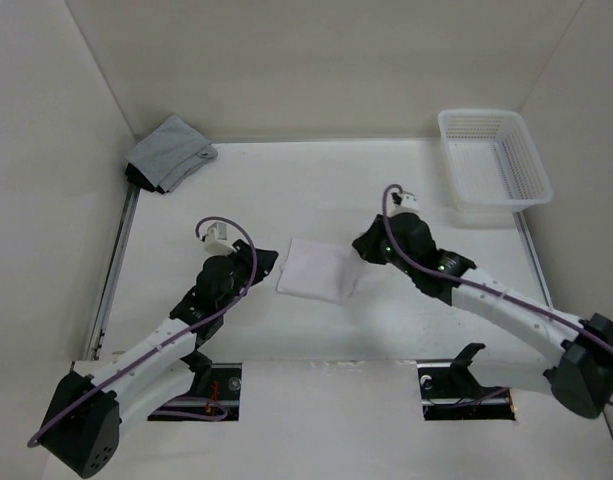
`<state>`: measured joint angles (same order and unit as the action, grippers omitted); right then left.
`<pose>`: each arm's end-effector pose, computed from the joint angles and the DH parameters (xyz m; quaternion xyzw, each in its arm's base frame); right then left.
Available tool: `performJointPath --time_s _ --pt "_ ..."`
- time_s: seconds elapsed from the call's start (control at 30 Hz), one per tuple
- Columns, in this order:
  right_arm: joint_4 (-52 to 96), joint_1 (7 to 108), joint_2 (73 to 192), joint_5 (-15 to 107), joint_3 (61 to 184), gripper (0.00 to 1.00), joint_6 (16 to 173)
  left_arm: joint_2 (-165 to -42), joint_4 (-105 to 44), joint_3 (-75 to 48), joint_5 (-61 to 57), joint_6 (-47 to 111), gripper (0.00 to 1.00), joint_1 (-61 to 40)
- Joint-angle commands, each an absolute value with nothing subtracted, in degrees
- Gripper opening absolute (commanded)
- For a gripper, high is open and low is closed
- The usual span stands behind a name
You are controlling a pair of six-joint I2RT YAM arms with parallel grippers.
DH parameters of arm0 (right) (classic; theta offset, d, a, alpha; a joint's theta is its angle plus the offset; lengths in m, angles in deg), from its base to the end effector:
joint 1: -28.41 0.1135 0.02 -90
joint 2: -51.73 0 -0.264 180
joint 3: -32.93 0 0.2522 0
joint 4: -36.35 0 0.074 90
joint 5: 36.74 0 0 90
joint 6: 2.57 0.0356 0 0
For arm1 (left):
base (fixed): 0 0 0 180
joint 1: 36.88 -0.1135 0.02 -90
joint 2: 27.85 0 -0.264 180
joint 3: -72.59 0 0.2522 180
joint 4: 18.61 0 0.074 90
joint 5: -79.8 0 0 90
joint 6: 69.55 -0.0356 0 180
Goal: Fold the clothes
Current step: Fold the tank top
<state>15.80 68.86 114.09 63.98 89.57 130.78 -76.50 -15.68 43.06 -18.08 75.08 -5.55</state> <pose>0.1916 0.1547 0.2740 0.0707 0.8441 0.2920 0.4442 0.1638 -0.0940 0.1986 -0.2015 0.7730 -0.3682 0.4757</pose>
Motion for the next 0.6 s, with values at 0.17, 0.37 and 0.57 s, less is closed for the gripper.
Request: performJointPath --time_s 0.17,0.37,0.57 --pt "6.51 79.51 139.85 67.06 110.74 0.13 124.87 -68.38 -18.56 45.12 -14.16 73.98 0.26 -9.58" --pt "2.03 84.43 155.85 68.02 125.07 0.22 125.4 -64.51 -20.06 45.12 -10.82 73.89 0.27 -13.89" --pt "5.35 87.16 157.47 67.24 127.74 0.57 129.61 -64.32 -19.98 44.94 -8.18 73.89 0.29 -17.41"
